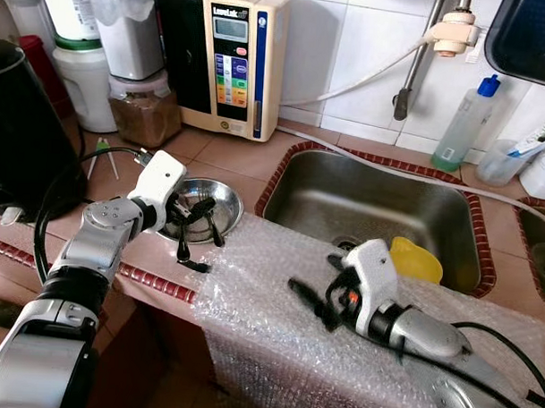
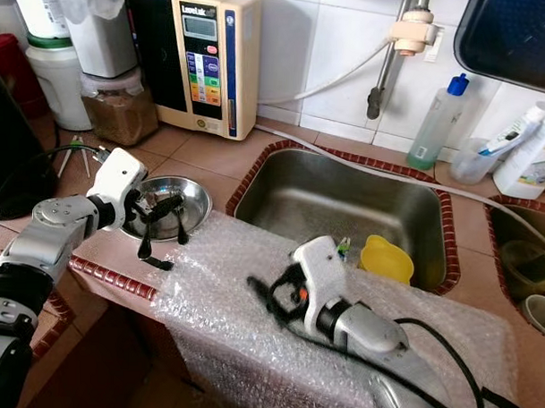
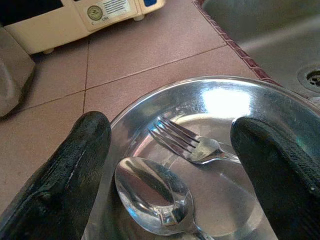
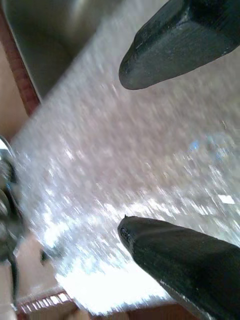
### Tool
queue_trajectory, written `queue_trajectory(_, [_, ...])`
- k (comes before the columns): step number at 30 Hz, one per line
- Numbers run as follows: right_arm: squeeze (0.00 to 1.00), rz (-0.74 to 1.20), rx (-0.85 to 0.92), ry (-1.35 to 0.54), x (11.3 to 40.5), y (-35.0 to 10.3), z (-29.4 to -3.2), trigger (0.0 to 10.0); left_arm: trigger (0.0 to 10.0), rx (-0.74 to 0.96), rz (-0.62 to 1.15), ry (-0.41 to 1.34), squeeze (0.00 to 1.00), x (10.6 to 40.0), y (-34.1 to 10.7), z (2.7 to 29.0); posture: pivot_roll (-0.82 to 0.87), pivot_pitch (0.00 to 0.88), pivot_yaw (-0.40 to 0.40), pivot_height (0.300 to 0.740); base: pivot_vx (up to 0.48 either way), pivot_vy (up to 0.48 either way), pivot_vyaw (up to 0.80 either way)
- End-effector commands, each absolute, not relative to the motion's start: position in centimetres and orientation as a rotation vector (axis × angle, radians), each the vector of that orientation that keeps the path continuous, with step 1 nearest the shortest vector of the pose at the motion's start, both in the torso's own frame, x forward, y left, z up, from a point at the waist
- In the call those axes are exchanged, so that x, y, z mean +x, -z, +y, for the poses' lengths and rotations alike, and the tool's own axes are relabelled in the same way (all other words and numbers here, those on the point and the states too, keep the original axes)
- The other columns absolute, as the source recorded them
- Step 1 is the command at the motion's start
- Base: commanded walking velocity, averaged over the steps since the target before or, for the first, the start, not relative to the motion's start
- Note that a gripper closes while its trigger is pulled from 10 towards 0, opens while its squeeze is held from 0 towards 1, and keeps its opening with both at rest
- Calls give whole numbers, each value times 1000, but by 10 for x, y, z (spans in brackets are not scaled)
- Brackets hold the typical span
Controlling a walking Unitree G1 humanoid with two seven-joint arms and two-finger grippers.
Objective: Kitchen organization
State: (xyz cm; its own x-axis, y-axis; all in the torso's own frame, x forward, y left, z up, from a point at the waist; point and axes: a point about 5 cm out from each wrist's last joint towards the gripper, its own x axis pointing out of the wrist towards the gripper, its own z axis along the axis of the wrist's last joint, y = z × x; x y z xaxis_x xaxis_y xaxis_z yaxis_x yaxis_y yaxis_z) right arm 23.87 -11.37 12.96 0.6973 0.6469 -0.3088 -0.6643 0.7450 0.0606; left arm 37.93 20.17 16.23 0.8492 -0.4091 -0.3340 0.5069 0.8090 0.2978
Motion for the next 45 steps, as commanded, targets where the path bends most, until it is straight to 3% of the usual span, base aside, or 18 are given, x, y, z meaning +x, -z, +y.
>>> queue_trajectory(1, [0, 326, -68, -750, 235, -133, -114, 10000, 10000, 406, 296, 522, 902, 381, -164, 200, 75, 0, 6, 740, 0, 0, 0])
queue_trajectory(2, [0, 329, -75, -746, 234, -133, -115, 10000, 10000, 411, 310, 537, 231, 381, -163, 199, 70, 0, 10, 740, 0, 0, 0])
queue_trajectory(3, [0, 329, -88, -739, 234, -132, -116, 10000, 10000, 405, 325, 555, 0, 380, -162, 197, 68, 0, 12, 740, 0, 0, 0])
queue_trajectory(8, [0, 325, -109, -737, 235, -133, -116, 10000, 10000, 404, 419, 635, 0, 374, -155, 197, 68, 0, 16, 740, 0, 0, 0])
queue_trajectory(20, [0, 324, -142, -738, 238, -132, -114, 10000, 10000, 412, 514, 606, 0, 371, -150, 208, 70, 0, 20, 740, 0, 0, 0])
queue_trajectory(45, [0, 313, -176, -695, 247, -130, -116, 10000, 10000, 386, 433, 392, 0, 387, -139, 186, 57, 0, 22, 740, 0, 0, 0])
